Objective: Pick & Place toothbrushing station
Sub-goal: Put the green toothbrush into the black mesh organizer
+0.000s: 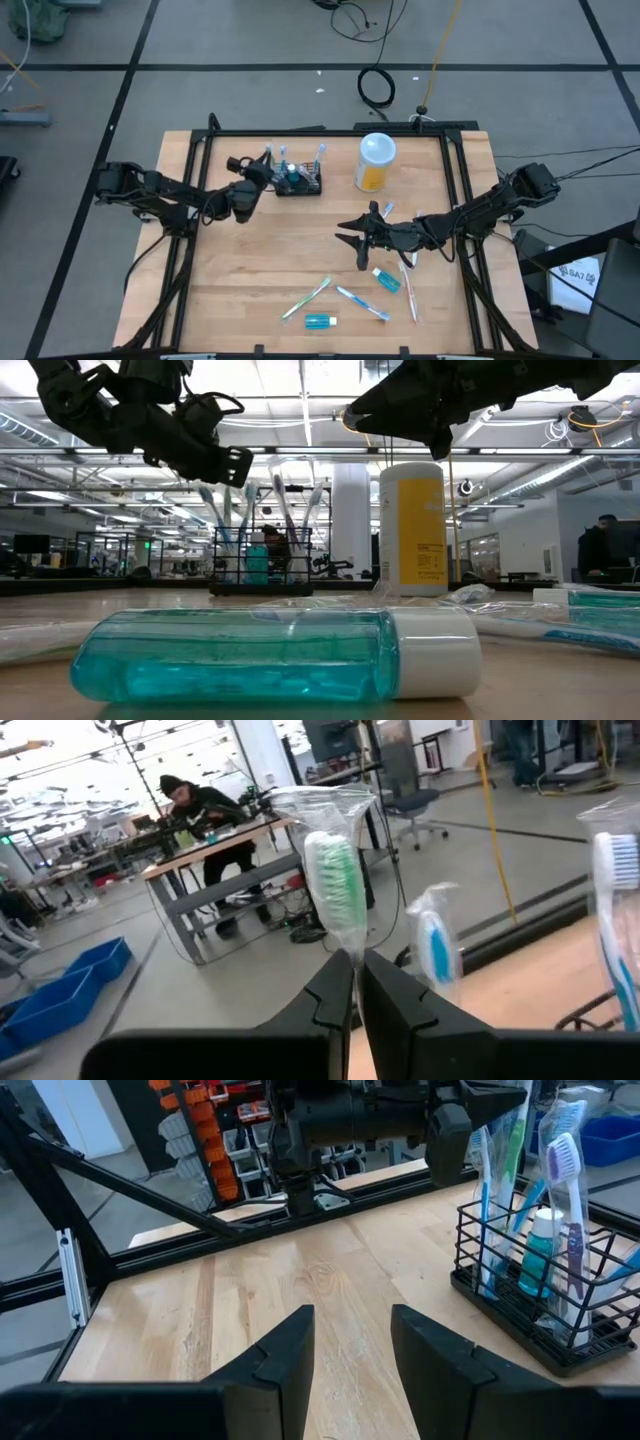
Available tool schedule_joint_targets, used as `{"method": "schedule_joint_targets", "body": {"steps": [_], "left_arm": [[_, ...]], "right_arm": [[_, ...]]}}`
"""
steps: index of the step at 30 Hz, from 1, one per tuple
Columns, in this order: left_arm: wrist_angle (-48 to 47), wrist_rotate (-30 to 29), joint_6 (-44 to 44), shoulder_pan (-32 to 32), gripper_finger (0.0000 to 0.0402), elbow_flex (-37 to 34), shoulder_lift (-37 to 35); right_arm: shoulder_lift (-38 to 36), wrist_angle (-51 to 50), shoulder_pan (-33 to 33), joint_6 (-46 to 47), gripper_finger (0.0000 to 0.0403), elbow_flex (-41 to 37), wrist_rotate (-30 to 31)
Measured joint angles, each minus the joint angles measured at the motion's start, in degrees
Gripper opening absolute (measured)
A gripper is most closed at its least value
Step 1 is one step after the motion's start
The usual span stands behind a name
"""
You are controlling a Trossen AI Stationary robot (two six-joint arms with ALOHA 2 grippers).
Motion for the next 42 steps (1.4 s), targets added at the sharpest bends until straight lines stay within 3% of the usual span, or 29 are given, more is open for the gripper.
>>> {"method": "schedule_joint_targets", "body": {"steps": [8,14,21,28,35,42], "left_arm": [[-4.5,0.8,-3.5,-0.6,0.0021,0.0,0.0],[-6.3,10.6,-7.4,-0.2,0.0021,0.0,0.0],[-13.2,13.5,-7.3,2.5,0.0021,0.0,0.0],[-15.3,21.4,-10.8,4.8,0.0021,0.0,0.0],[-15.3,20.9,-7.0,4.9,0.0022,0.0,0.0],[-15.3,16.1,-2.0,4.9,0.0022,0.0,0.0]], "right_arm": [[0.0,0.0,0.0,0.0,0.0130,0.0,0.0],[0.0,0.0,0.0,0.0,0.0130,0.0,0.0],[0.0,0.0,0.0,0.0,0.0130,0.0,0.0],[0.0,0.0,0.0,-0.2,0.0130,0.0,0.0],[0.0,0.0,-0.1,-0.2,0.0130,0.0,0.0],[0.0,0.0,-0.1,-0.2,0.0130,0.0,0.0]]}}
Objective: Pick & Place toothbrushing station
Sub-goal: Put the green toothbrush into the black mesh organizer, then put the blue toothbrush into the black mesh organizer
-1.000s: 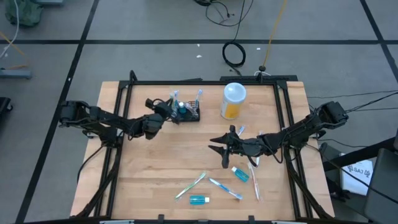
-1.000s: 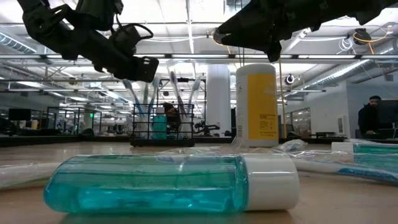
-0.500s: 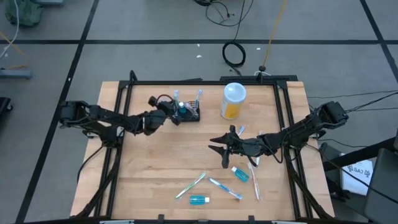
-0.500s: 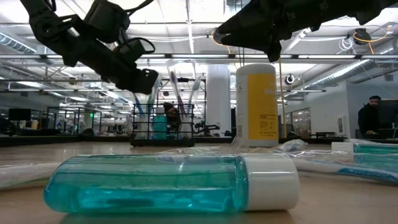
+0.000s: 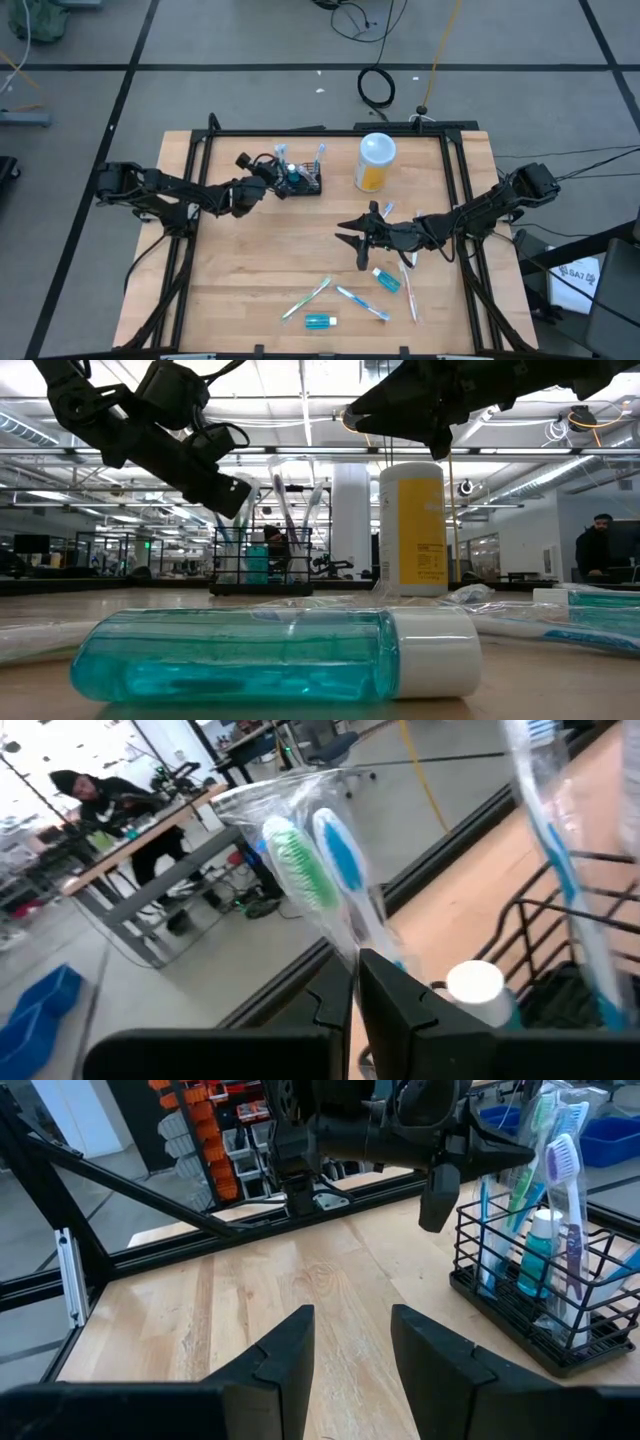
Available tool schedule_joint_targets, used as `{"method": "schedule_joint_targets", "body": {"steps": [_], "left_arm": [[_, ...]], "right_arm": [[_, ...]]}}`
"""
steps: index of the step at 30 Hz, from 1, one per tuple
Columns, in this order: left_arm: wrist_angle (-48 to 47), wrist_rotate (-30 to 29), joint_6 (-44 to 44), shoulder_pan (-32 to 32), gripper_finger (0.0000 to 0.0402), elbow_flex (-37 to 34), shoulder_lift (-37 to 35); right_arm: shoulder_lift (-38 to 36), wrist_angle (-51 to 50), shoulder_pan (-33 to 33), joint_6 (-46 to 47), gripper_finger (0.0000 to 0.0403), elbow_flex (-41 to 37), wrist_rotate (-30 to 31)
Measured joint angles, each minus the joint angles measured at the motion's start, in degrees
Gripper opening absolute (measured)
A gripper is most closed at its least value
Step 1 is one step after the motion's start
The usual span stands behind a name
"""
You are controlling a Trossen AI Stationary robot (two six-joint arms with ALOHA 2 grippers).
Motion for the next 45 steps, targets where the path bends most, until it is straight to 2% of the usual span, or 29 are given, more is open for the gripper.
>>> {"method": "schedule_joint_targets", "body": {"steps": [5,13,15,20,22,27,32,36,41,45], "left_arm": [[0.7,-0.4,0.1,-0.2,0.0040,0.0,0.0],[0.9,1.0,-0.5,-1.9,0.0129,0.2,0.0],[1.4,-0.9,0.2,-2.8,0.0146,0.2,0.0],[5.4,-12.7,7.5,-7.0,0.0171,0.2,-1.2],[8.6,-14.3,11.1,-9.5,0.0177,0.5,-2.7],[11.5,-12.7,17.9,-16.3,0.0179,4.3,-6.8],[9.1,-12.4,19.9,-24.4,0.0179,8.2,-9.3],[3.5,-11.5,16.6,-30.9,0.0179,9.5,-9.4],[-8.5,-3.7,7.6,-36.2,0.0179,9.6,-9.4],[-11.1,-0.9,1.7,-37.1,0.0179,9.6,-9.5]], "right_arm": [[0.0,0.0,0.0,0.0,0.0130,0.0,0.0],[0.0,0.0,0.0,0.0,0.0130,0.0,0.0],[0.0,0.0,0.0,0.0,0.0130,0.0,0.0],[0.0,-0.1,0.0,0.0,0.0130,0.0,0.0],[0.0,-0.2,0.0,-0.1,0.0130,0.0,0.0],[0.0,-0.2,0.0,-0.5,0.0130,0.0,0.0],[0.0,-0.4,0.0,-0.5,0.0130,0.0,0.0],[0.0,-1.4,0.0,-0.1,0.0130,0.0,0.0],[0.0,-9.1,-0.4,6.4,0.0130,0.0,0.7],[0.0,-18.8,-1.6,14.2,0.0130,0.0,5.8]]}}
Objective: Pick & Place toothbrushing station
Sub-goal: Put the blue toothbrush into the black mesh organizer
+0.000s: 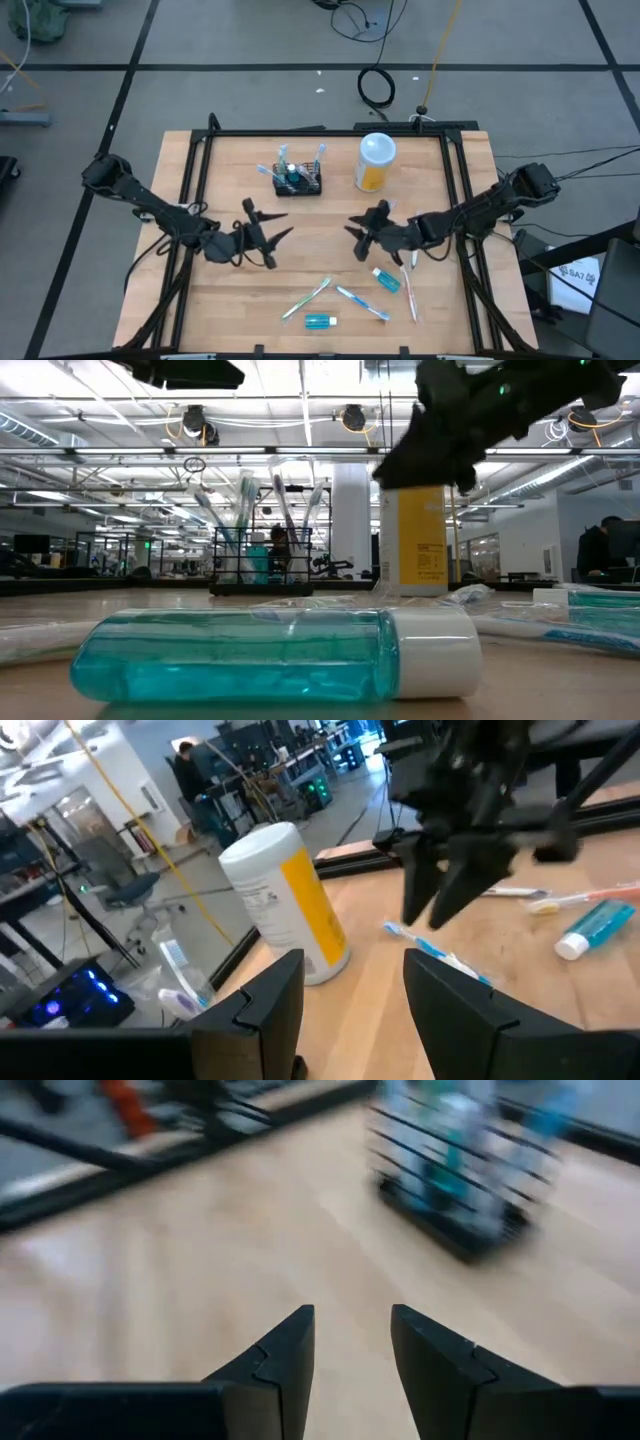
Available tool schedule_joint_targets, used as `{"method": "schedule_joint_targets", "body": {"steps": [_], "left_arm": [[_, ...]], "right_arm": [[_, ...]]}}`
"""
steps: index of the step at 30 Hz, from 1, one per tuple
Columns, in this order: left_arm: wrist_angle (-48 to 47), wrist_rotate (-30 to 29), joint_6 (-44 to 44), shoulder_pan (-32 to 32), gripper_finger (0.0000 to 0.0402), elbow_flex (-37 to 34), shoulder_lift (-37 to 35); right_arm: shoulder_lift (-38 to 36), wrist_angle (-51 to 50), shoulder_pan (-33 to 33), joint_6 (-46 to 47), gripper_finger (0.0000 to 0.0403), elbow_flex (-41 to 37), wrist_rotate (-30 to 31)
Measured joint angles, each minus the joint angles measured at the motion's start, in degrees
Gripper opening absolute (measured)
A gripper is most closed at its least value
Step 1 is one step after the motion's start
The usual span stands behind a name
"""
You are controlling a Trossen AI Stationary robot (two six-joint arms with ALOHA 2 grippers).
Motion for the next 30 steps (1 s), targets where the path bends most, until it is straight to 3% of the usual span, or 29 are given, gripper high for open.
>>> {"method": "schedule_joint_targets", "body": {"steps": [3,13,22,30], "left_arm": [[0.3,0.0,-0.4,0.2,0.0179,0.0,0.0],[0.0,0.0,-2.1,0.5,0.0179,0.0,0.0],[0.0,0.0,-2.9,0.5,0.0179,0.0,0.0],[0.0,0.0,-4.2,0.5,0.0179,-0.1,0.0]], "right_arm": [[0.0,-7.4,-1.5,8.5,0.0130,0.0,2.6],[0.0,-31.5,-3.6,28.8,0.0130,0.0,1.6],[0.0,-42.8,-4.4,48.8,0.0130,0.0,1.5],[0.0,-43.8,-4.5,55.7,0.0130,-1.8,1.4]]}}
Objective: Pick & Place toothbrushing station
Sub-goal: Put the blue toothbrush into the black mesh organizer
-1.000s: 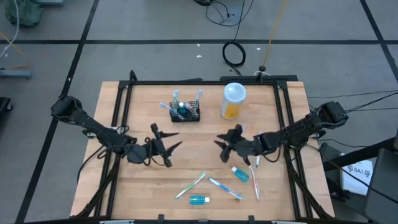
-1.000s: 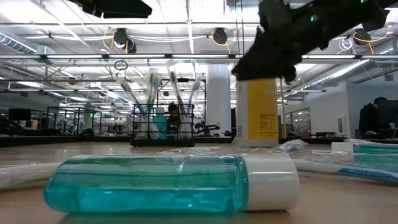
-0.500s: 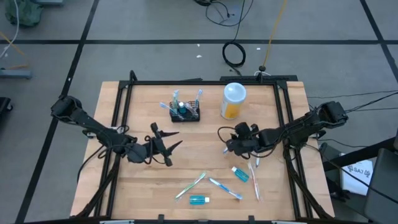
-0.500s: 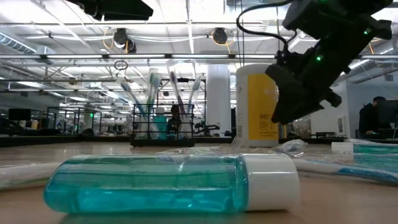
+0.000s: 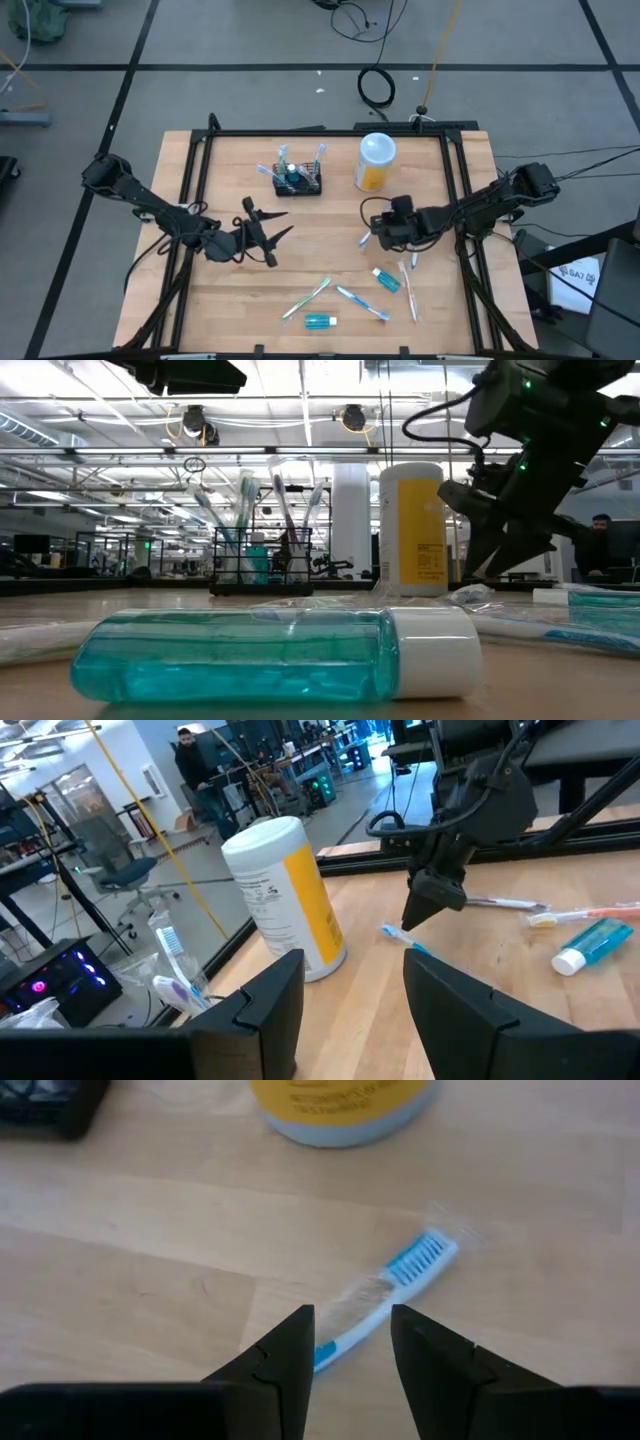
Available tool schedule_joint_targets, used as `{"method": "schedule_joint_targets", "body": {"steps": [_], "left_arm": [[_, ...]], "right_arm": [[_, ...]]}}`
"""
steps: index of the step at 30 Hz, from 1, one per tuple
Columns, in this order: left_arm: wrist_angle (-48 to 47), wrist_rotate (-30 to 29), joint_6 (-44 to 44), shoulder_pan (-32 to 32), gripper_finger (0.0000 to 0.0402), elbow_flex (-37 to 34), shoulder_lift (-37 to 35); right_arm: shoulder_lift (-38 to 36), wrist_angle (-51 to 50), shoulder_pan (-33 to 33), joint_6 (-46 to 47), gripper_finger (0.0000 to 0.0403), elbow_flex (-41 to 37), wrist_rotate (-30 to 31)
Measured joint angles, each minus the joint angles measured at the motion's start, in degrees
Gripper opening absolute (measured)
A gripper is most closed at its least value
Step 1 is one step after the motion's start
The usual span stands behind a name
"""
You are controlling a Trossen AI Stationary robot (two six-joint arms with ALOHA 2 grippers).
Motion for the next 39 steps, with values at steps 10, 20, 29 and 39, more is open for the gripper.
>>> {"method": "schedule_joint_targets", "body": {"steps": [10,20,29,39], "left_arm": [[0.0,0.0,0.0,0.0,0.0179,0.0,0.0],[0.0,0.0,0.0,0.7,0.0179,0.0,0.0],[0.0,0.0,0.0,1.1,0.0179,0.0,0.0],[-0.1,0.3,-0.6,1.1,0.0179,0.0,0.0]], "right_arm": [[-0.2,24.8,-4.1,3.7,0.0130,-14.2,0.2],[-0.1,46.3,-7.5,-9.9,0.0103,-22.7,0.1],[0.1,53.0,-7.5,-23.1,0.0005,-22.9,-1.0],[0.1,60.4,-7.5,-31.4,0.0001,-22.9,0.0]]}}
